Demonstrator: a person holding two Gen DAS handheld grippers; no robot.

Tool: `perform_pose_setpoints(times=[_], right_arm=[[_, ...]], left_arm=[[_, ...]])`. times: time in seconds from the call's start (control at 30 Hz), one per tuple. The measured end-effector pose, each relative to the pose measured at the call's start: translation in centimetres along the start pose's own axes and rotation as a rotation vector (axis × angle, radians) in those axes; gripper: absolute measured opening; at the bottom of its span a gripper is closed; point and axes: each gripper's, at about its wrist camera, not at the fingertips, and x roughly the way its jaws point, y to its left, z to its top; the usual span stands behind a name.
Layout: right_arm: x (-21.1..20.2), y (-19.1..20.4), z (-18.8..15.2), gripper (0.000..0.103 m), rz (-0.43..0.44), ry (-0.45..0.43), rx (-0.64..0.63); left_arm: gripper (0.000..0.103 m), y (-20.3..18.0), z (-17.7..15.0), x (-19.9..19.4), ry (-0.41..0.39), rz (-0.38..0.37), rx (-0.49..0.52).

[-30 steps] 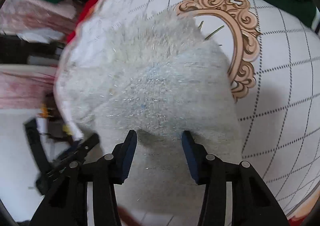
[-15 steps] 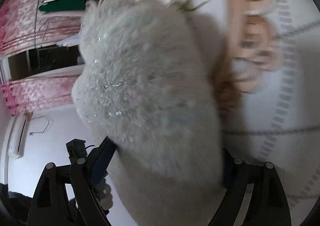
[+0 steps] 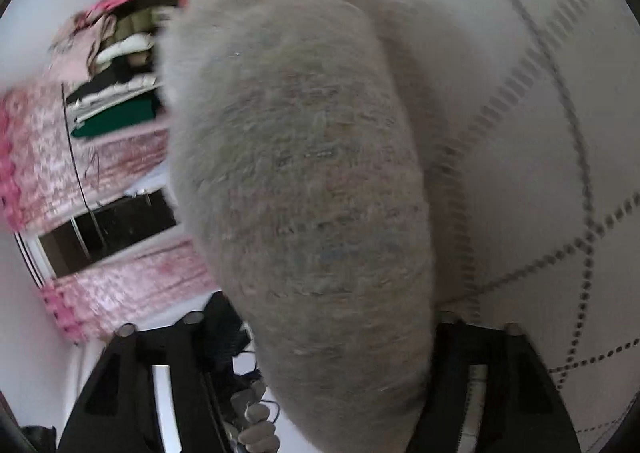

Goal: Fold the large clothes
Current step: 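Lift the folded cardigan with both grippers and carry it onto the green garment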

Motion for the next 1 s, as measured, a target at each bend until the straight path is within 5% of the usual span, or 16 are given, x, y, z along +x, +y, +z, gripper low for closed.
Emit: perform_pose_setpoints(times=[0.13,0.23,0.33,0.7,1.0], right_arm=[[2.3,-1.3,0.1,0.082,0.065,0.017,-0.03],[4.3,0.0,0.6,0.078,0.057,0.013,-0.072],[5.0,0.5,0.0,0.062,0.082,-0.014,-0.078],[3.6,8.1,-0.7,0.052,0.124,-0.138,-0.144],[-3.4,20.8,0.9,0.051,0.163,-0.344,-0.187]], left_arm=[[0.094,-3.2,0.9,1.4,-0.07,0.003,0.048],[0.034,-5.0,1.9,0.5,-0.145,0.002,0.106],[0.014,-6.4,2.6,-0.9,-0.203,0.028,0.174],[0.009,-11.2,9.6,-3.0,-0.15,-0.023,0.328],[0.009,-21.2,17.2,-8.6,-0.102,-0.162,0.562]])
